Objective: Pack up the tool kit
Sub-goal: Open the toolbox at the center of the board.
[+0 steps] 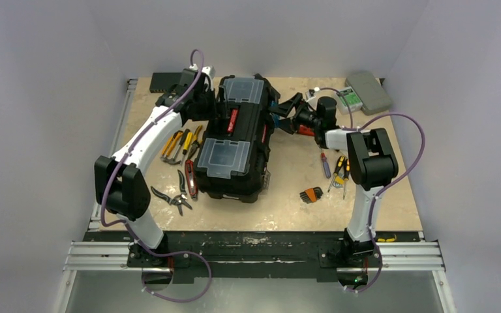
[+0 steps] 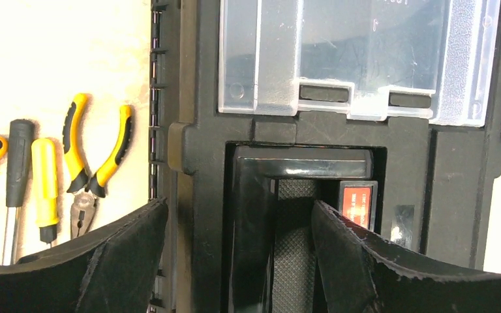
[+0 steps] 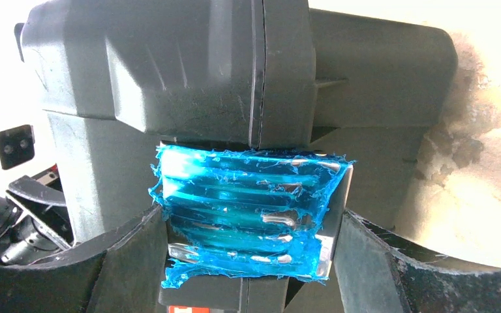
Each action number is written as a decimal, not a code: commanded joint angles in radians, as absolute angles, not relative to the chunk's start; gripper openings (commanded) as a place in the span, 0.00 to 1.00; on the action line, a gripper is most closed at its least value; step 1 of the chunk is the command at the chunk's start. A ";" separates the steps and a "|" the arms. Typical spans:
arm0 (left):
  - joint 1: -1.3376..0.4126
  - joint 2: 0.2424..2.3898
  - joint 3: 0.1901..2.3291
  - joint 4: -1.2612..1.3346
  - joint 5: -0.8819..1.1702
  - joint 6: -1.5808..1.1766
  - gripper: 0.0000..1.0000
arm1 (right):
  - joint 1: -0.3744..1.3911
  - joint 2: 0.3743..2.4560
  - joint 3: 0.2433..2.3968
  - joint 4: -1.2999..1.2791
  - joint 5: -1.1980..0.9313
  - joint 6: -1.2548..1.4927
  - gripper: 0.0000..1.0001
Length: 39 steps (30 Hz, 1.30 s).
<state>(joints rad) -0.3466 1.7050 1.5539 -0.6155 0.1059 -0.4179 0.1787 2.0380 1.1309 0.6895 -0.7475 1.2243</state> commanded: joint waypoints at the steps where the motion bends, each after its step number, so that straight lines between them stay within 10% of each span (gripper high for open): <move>1: -0.409 1.789 1.538 -0.734 0.053 -0.367 0.78 | 0.179 2.015 1.155 0.440 -0.593 0.981 0.00; 15: -0.484 1.862 1.576 -0.778 -0.077 -0.359 0.77 | 0.193 1.948 1.208 0.213 -0.461 0.817 0.02; 19: -0.482 1.853 1.585 -0.784 -0.077 -0.359 0.77 | 0.190 1.910 1.165 0.251 -0.462 0.823 0.68; 21: -0.483 1.849 1.589 -0.787 -0.065 -0.360 0.77 | 0.185 1.900 1.144 0.290 -0.494 0.842 0.84; 39: -0.481 1.777 1.567 -0.800 -0.074 -0.356 0.77 | 0.115 1.834 1.007 0.816 -0.780 1.150 0.99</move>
<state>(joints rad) -0.4526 1.7615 1.6230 -0.6193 -0.0811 -0.4004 0.1268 1.9106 1.0073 0.6884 -0.7200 1.0996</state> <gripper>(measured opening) 0.772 0.987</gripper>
